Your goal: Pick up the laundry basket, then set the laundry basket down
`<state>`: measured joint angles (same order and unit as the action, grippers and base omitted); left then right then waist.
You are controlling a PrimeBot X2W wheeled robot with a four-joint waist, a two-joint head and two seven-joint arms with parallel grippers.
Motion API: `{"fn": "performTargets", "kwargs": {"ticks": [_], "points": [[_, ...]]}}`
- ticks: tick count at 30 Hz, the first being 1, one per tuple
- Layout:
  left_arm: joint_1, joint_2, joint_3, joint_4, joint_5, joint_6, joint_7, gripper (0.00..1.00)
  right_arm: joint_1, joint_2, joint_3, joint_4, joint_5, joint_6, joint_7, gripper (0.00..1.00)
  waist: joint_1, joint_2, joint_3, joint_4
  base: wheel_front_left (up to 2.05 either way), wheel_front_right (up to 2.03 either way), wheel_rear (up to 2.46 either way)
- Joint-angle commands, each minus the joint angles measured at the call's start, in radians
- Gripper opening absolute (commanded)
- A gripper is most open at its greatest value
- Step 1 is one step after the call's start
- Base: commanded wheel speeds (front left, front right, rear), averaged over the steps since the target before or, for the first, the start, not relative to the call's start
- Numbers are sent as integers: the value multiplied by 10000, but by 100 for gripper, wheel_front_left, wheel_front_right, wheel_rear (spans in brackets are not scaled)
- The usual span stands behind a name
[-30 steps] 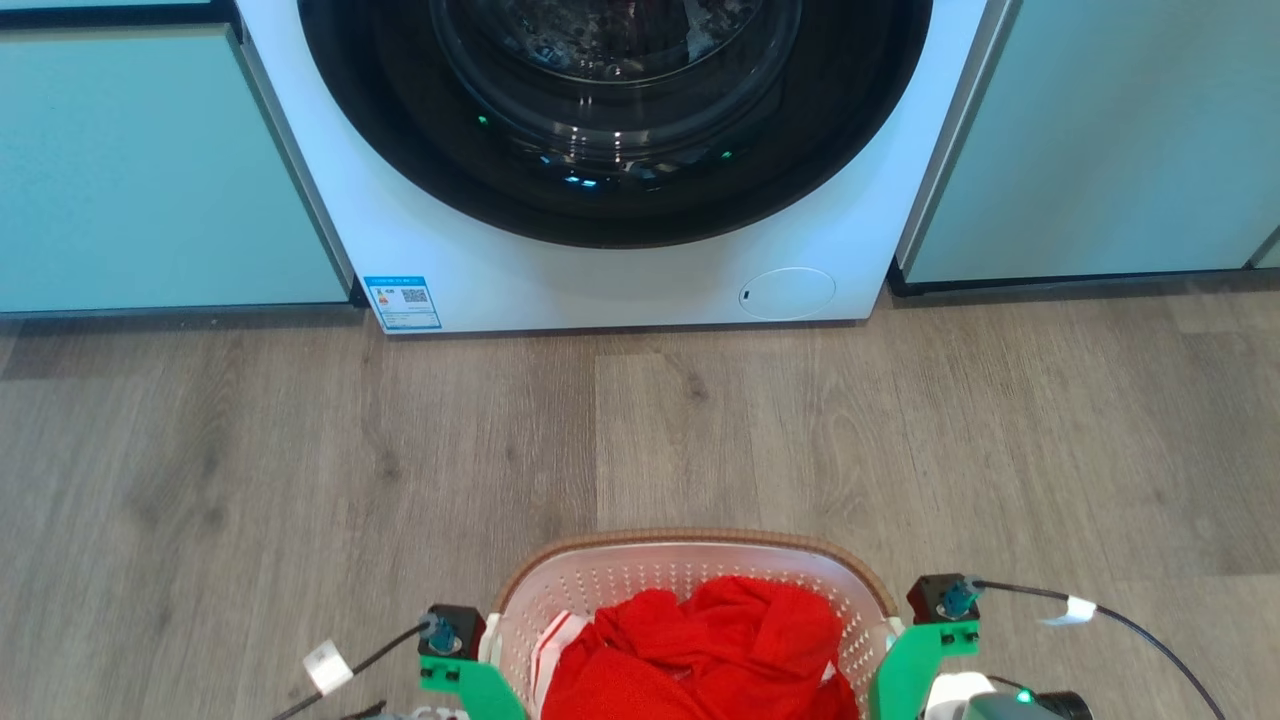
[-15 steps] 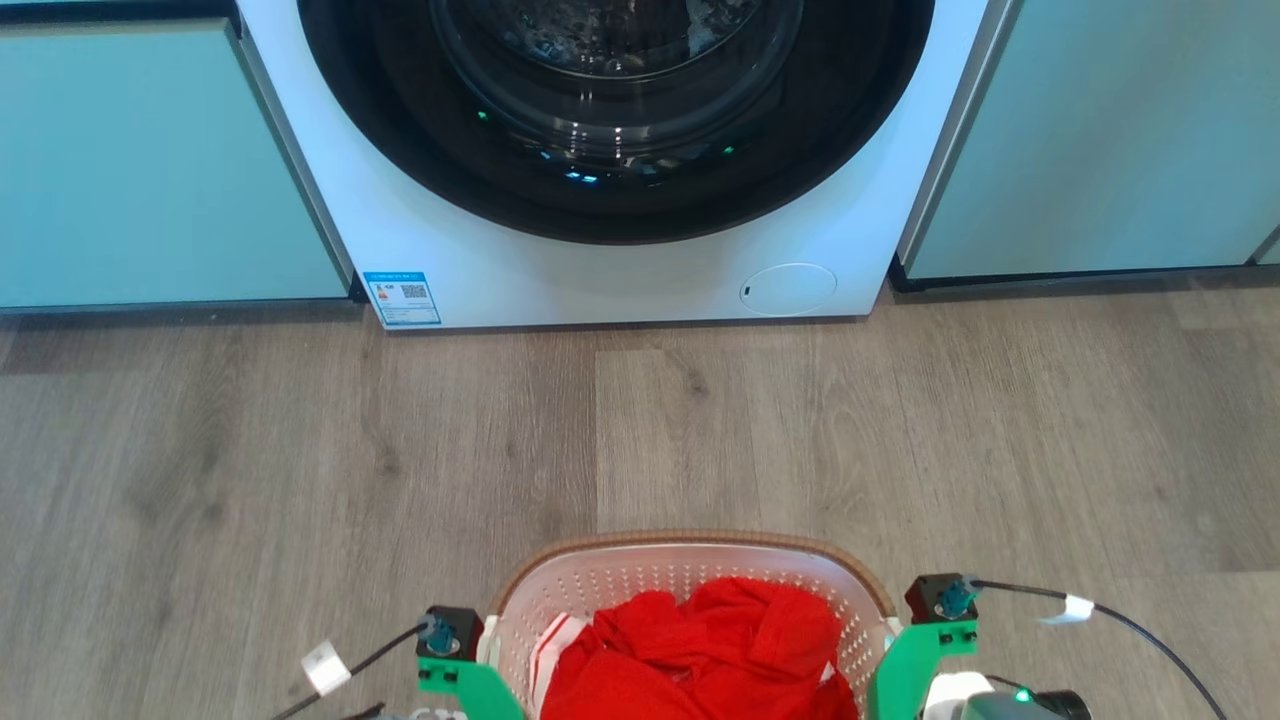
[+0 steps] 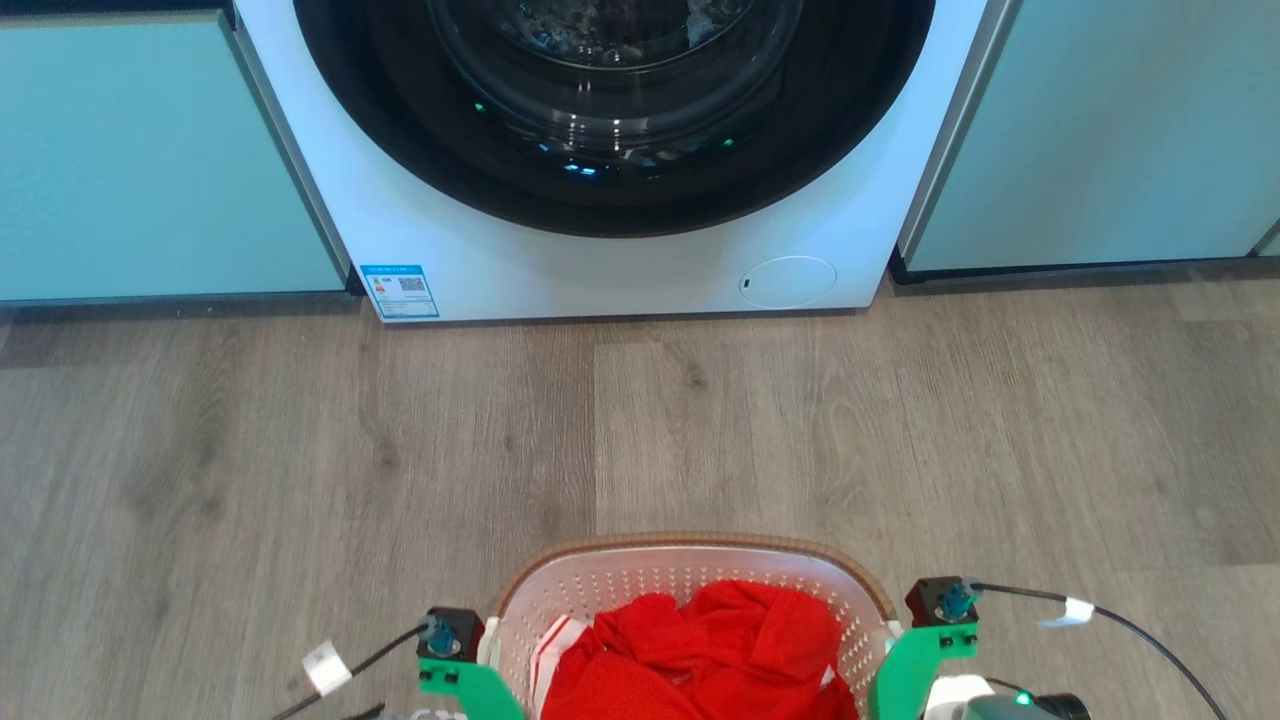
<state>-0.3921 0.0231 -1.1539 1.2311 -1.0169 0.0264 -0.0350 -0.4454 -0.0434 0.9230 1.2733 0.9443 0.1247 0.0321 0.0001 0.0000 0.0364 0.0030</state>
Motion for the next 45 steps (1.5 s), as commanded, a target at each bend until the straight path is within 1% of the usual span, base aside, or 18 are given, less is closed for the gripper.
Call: {"fn": "performTargets", "kwargs": {"ticks": [1, 10, 17, 23, 25, 32, 45], "points": [[-649, 271, 117, 80, -78, 61, -80, 0, -346, -68, 179, -62, 33, 60, -170, 0, -1, 0, 23, -4, 0, 0, 0], [-873, 271, 52, 103, -191, 87, -154, 0, -589, -68, 335, -21, 189, 60, -261, 0, -1, 0, 370, -31, 0, 0, 0], [-1417, 271, 54, 147, -229, 143, -317, 0, -1172, -68, 384, 32, 220, 60, -489, 0, -1, 0, 1135, -55, 0, 0, 0], [-2125, 271, 82, 173, -244, 167, -482, 0, -1972, -68, 362, 101, 149, 60, -744, 0, -1, 0, 2165, -23, 0, 0, 0], [-2246, 271, 88, 171, -250, 172, -507, 0, -2114, -68, 350, 113, 130, 60, -776, 0, -1, 0, 2332, -8, 0, 0, 0], [-3225, 271, 118, 202, -234, 208, -749, 0, -3245, -68, 179, 165, -81, 60, -952, 0, -1, 0, 3749, 85, 0, 0, 0], [-5318, 271, 179, 255, -164, 266, -1222, 0, -5098, -231, -1141, 173, -1558, 60, -1015, 0, -1, 0, 6254, 321, 0, 0, 0]]}}
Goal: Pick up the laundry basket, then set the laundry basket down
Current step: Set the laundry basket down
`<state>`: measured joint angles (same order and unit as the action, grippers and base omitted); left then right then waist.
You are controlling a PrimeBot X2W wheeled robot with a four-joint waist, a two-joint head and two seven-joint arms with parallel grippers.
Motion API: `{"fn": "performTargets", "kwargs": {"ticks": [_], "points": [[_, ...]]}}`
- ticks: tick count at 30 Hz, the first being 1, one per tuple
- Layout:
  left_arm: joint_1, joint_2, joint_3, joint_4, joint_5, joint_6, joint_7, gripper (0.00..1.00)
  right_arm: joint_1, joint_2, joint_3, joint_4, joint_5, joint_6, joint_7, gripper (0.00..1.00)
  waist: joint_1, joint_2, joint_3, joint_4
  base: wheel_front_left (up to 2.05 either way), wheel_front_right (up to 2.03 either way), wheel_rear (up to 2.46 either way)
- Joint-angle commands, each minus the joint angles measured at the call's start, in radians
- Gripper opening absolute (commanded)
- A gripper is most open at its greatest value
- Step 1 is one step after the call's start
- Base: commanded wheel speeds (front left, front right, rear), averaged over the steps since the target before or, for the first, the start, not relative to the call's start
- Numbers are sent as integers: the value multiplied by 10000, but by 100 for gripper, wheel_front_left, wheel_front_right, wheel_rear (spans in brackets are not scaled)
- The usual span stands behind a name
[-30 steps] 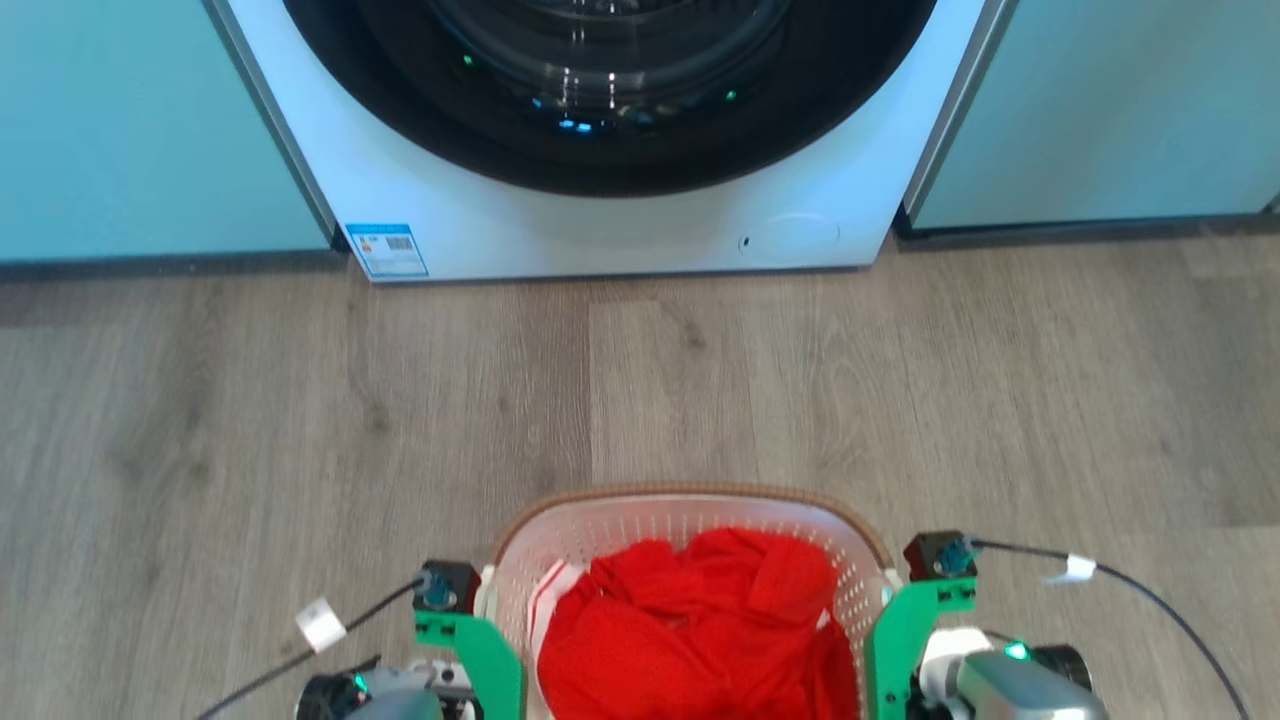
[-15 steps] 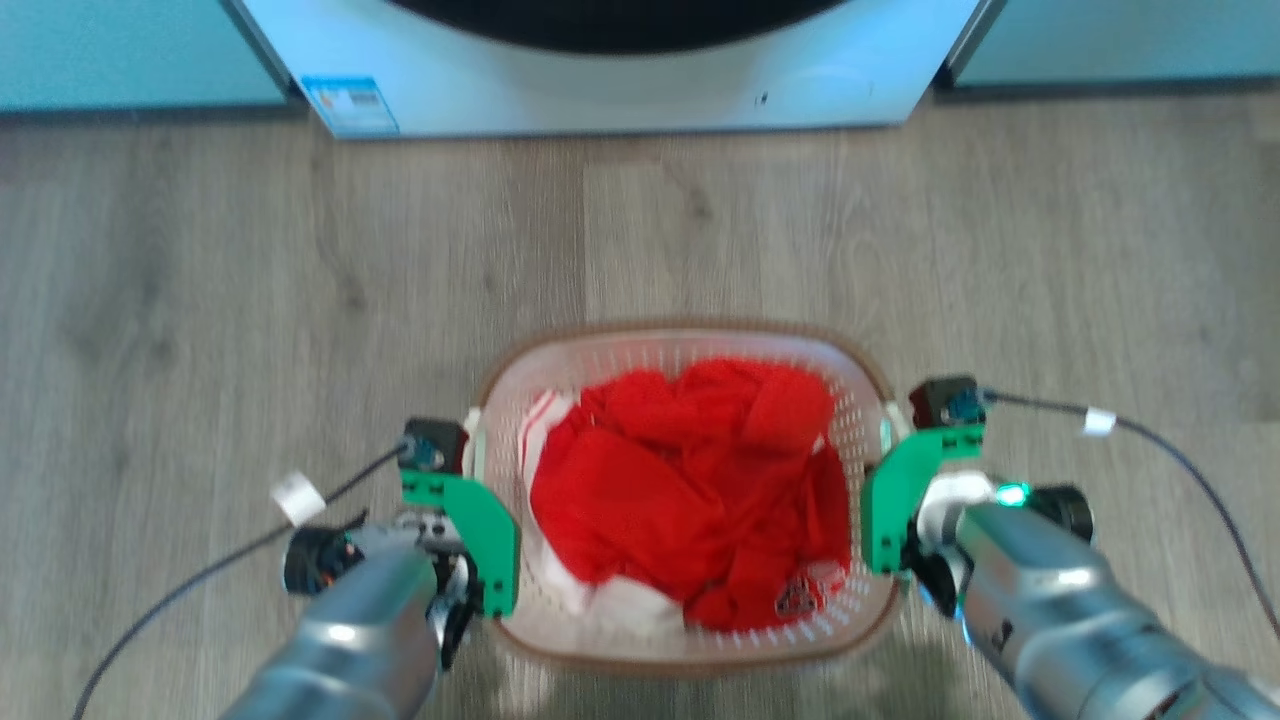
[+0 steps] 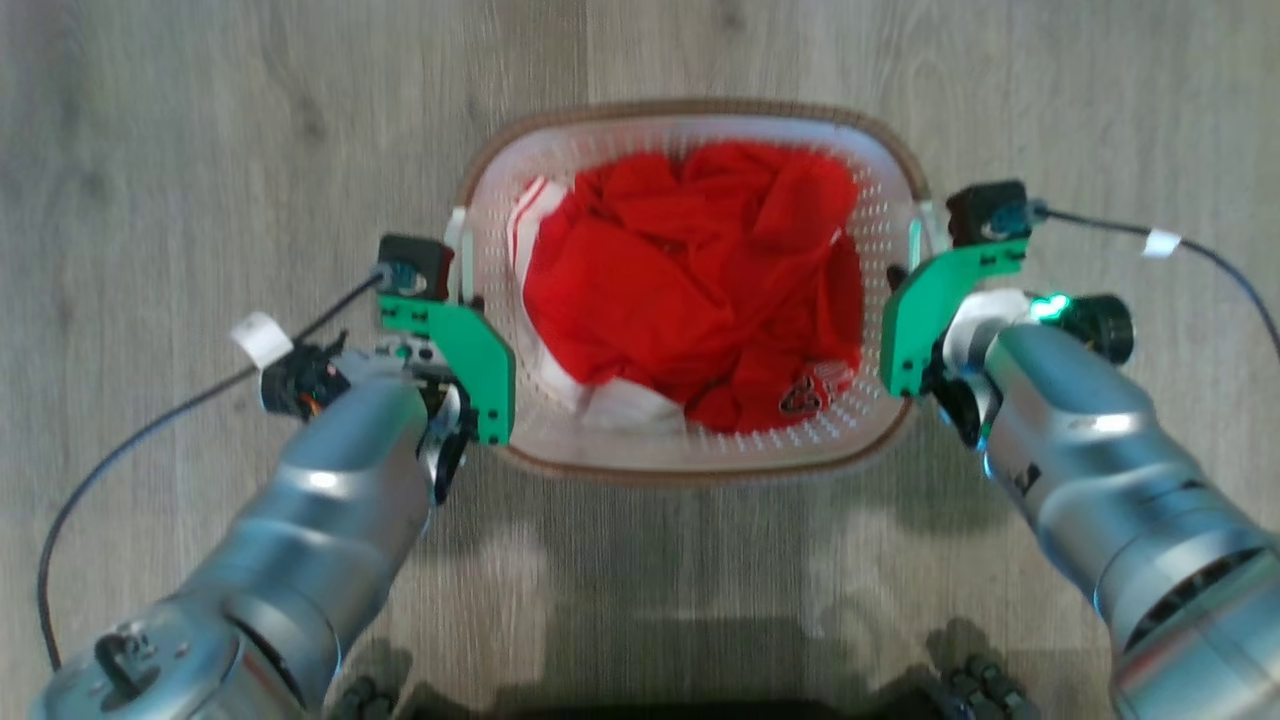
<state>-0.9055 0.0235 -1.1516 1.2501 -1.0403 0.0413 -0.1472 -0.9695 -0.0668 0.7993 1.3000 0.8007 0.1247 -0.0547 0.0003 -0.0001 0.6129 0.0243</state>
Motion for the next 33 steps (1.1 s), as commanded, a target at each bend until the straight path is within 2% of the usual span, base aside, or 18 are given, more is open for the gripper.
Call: {"fn": "performTargets", "kwargs": {"ticks": [1, 15, 33], "points": [[-317, 267, 160, 64, 68, 117, -133, 0, 47, 1, -15, -94, -236, 60, -147, 0, -3, 1, 667, 127, 0, 0, 0], [-1282, 267, 18, 61, 77, 177, -455, 0, -526, -34, -1523, -93, -1818, 60, -233, 0, -3, 1, 2255, 274, 0, 0, 0], [-1358, 267, -306, -200, -152, 310, -508, 0, -513, 122, -3061, -92, -3423, 60, -215, 0, -3, 1, 2695, 334, 0, 0, 0]]}}
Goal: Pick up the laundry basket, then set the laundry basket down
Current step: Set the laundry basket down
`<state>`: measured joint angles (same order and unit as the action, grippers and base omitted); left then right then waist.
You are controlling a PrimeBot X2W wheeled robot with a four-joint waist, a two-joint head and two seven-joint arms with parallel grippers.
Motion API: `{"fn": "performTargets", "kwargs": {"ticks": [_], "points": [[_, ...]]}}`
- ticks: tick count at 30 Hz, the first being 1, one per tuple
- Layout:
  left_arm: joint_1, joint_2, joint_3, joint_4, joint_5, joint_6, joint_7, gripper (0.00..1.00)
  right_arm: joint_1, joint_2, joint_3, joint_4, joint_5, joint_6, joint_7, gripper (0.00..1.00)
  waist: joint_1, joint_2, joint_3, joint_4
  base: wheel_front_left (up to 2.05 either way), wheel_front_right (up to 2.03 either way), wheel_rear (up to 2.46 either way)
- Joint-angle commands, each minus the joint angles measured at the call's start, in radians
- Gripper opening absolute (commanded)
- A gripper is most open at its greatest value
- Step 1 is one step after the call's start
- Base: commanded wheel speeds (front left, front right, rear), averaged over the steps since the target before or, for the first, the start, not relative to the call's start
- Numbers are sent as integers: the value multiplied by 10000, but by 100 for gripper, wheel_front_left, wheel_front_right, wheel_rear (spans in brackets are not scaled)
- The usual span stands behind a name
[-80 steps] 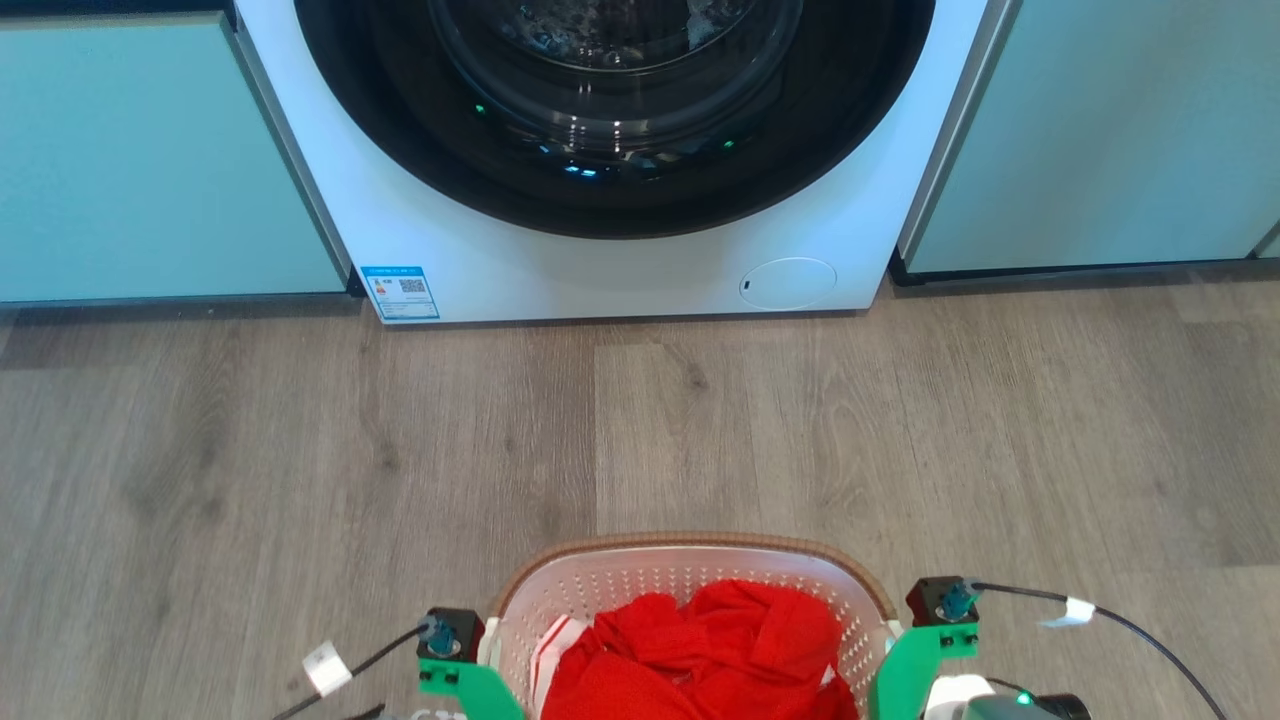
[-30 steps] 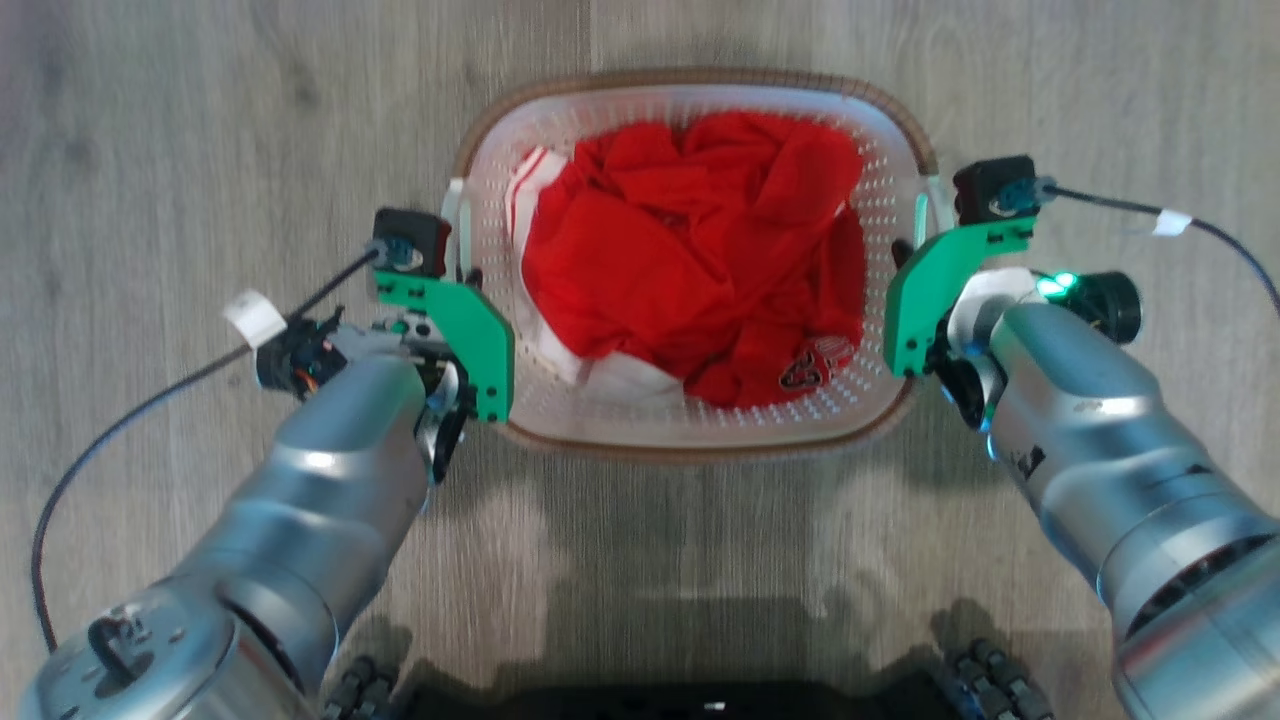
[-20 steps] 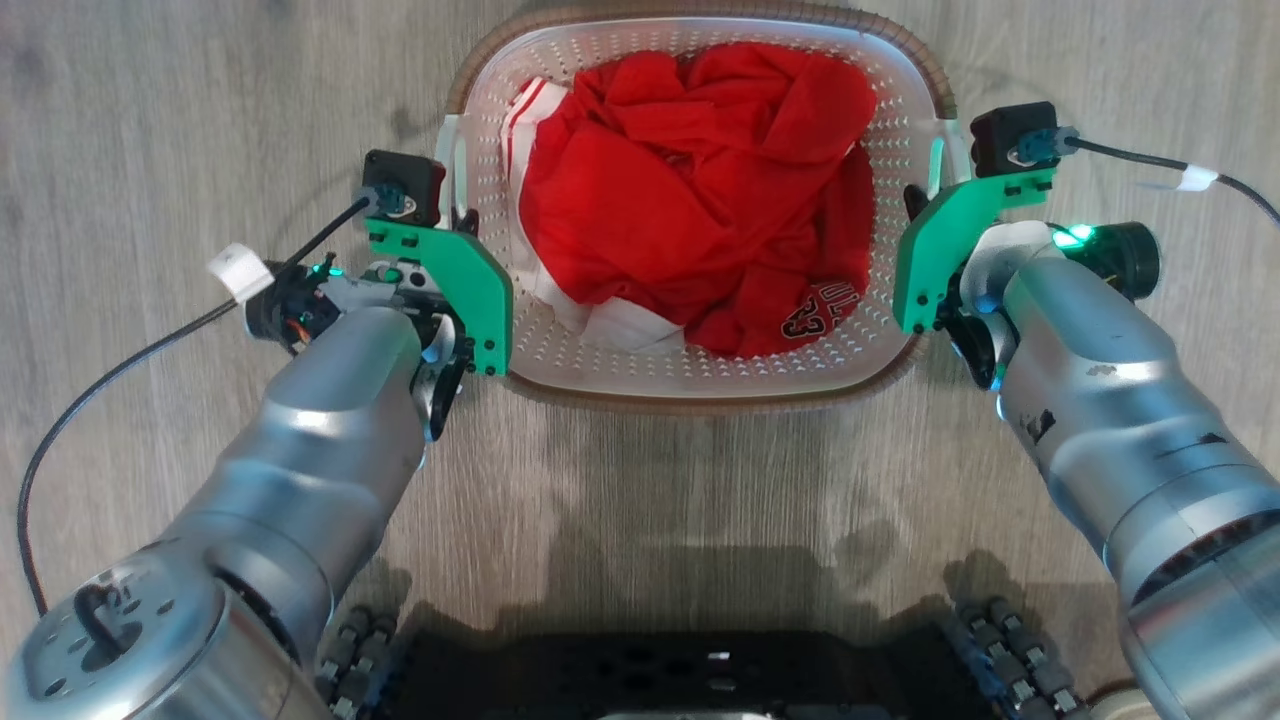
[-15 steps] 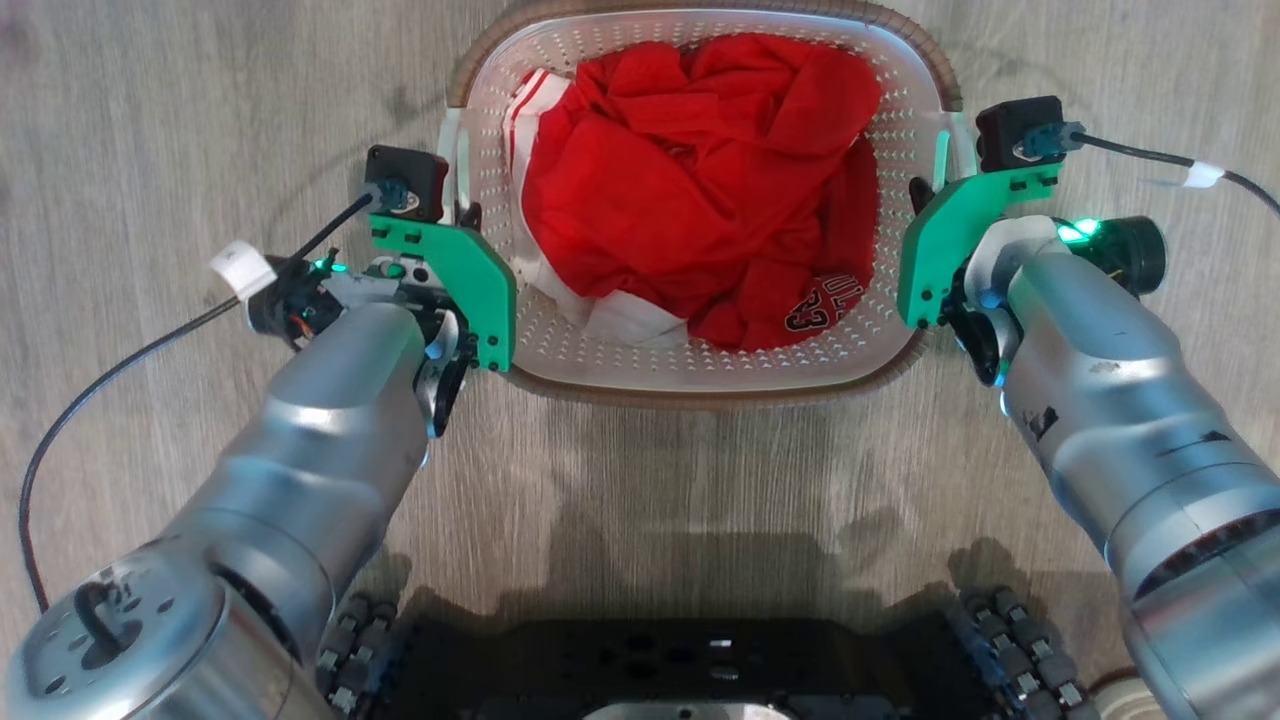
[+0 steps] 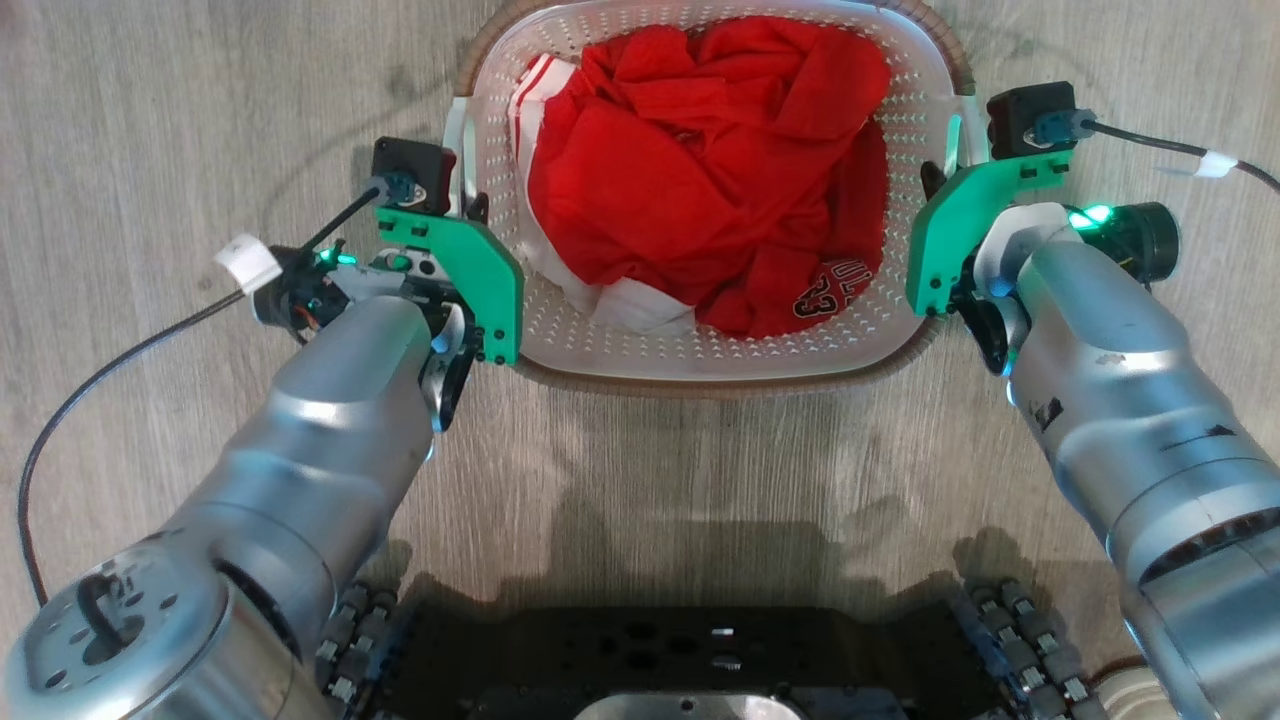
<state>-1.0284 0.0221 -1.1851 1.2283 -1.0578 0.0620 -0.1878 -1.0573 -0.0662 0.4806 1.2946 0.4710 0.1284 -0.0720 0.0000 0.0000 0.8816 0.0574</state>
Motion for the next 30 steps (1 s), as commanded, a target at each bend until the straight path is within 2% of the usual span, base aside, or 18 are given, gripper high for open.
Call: {"fn": "performTargets", "kwargs": {"ticks": [1, 11, 24, 25, 26, 27, 28, 30], "points": [[-151, 281, 11, 14, 12, 108, -101, 0, 361, 123, 53, -39, -207, 23, -46, 0, 0, 0, 35, 8, 0, 0, 0], [-286, 281, -153, 10, -131, 105, -116, 0, 417, 156, -575, -39, -865, 23, -20, 0, 0, 0, 214, 60, 0, 0, 0], [-322, 281, -323, -50, -327, 174, -88, 0, 421, 159, -570, -38, -829, 23, 44, 1, 0, 0, 282, 115, 0, 0, 0], [-317, 281, -329, -42, -349, 191, -90, 3, 430, 159, -550, -38, -814, 23, 42, 13, 0, 0, 272, 111, 0, 0, 0], [-312, 281, -332, -34, -374, 209, -92, 24, 439, 159, -530, -38, -797, 23, 41, 21, 0, 0, 260, 108, 0, 0, 0], [-307, 281, -336, -26, -399, 226, -95, 38, 446, 159, -508, -38, -778, 23, 38, 31, 0, 0, 248, 108, 0, 0, 0], [-301, 281, -342, -20, -422, 239, -93, 39, 451, 159, -486, -38, -759, 23, 29, 39, 0, 0, 234, 105, 0, 0, 0], [-281, 281, -343, -15, -486, 276, -69, 47, 457, 159, -448, -38, -728, 23, 22, 50, 0, 0, 201, 102, 0, 0, 0]]}}
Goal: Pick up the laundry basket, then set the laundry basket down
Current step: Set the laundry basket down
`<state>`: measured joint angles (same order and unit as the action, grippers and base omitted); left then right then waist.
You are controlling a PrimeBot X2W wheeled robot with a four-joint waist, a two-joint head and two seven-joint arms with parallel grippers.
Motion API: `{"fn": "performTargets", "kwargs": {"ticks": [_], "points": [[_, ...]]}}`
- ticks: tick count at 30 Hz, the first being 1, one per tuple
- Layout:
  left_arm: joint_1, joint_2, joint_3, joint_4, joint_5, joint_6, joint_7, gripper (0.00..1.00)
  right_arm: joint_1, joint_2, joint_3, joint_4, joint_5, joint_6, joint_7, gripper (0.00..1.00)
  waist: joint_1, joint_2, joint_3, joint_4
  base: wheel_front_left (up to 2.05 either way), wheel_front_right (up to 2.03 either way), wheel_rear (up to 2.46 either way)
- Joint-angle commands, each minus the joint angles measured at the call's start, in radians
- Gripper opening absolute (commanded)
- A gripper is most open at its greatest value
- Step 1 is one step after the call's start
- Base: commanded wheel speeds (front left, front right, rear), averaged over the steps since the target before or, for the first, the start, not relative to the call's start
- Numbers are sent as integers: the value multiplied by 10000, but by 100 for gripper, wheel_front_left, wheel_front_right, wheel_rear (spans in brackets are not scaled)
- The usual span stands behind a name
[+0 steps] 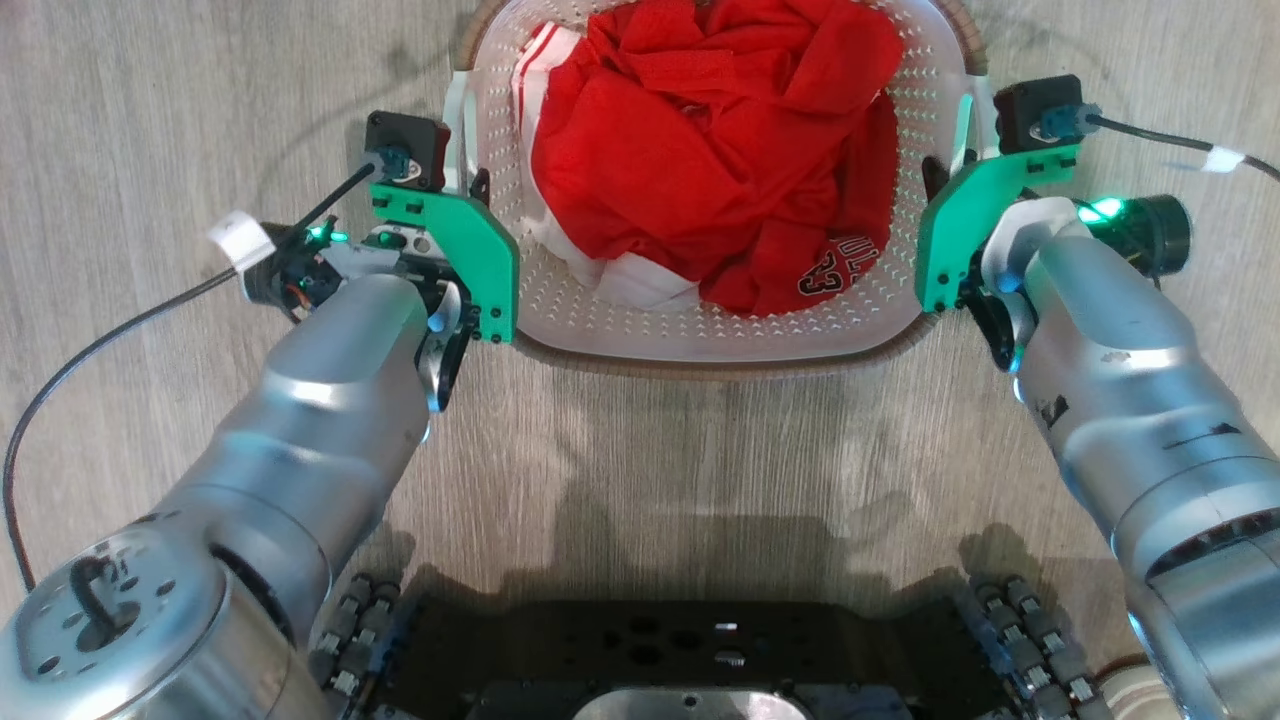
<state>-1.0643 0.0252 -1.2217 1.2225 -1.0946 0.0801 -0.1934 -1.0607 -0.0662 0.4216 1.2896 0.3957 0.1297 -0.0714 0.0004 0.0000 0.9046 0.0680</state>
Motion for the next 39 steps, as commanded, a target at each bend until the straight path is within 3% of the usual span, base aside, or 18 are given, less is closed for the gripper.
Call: {"fn": "performTargets", "kwargs": {"ticks": [1, 2, 3, 4, 5, 6, 25, 34, 39], "points": [[89, 250, 19, 35, -147, 109, 2, 55, 489, 159, 155, 11, 38, 10, 6, 61, -4, 0, -47, -4, 0, 0, 0], [98, 250, 11, 31, -168, 120, 8, 62, 487, 159, 169, 11, 47, 10, -4, 85, -4, 0, -65, -5, 0, 0, 0], [104, 250, 4, 30, -187, 130, 3, 73, 478, 159, 181, 11, 56, 10, -27, 98, -4, 0, -80, -8, 0, 0, 0], [104, 250, 4, 30, -187, 130, 3, 73, 478, 159, 181, 11, 56, 10, -27, 98, -4, 0, -80, -8, 0, 0, 0], [109, 250, -2, 31, -207, 143, -1, 89, 466, 159, 187, 11, 65, 10, -65, 100, -4, 0, -99, -12, 0, 0, 0], [117, 250, -6, 27, -228, 160, -13, 100, 456, 160, 201, 11, 67, 10, -99, 100, -4, 0, -123, -16, 0, 0, 0], [323, 263, 351, 182, -320, 134, -670, 100, 494, 160, 674, -94, 349, 10, -1177, 100, -4, 0, -1541, -231, 0, 0, 0], [1100, 1156, 2802, -2231, 1698, 798, -681, 100, 705, 160, 728, -485, 391, 10, -1868, 100, -4, 0, -2771, -418, 0, 0, 0], [2484, 1487, 4604, -3909, 3398, 1087, -682, 100, 1225, 159, 13, -1691, -90, 10, -1898, 100, -4, 0, -3616, -568, 0, 0, 0]]}}
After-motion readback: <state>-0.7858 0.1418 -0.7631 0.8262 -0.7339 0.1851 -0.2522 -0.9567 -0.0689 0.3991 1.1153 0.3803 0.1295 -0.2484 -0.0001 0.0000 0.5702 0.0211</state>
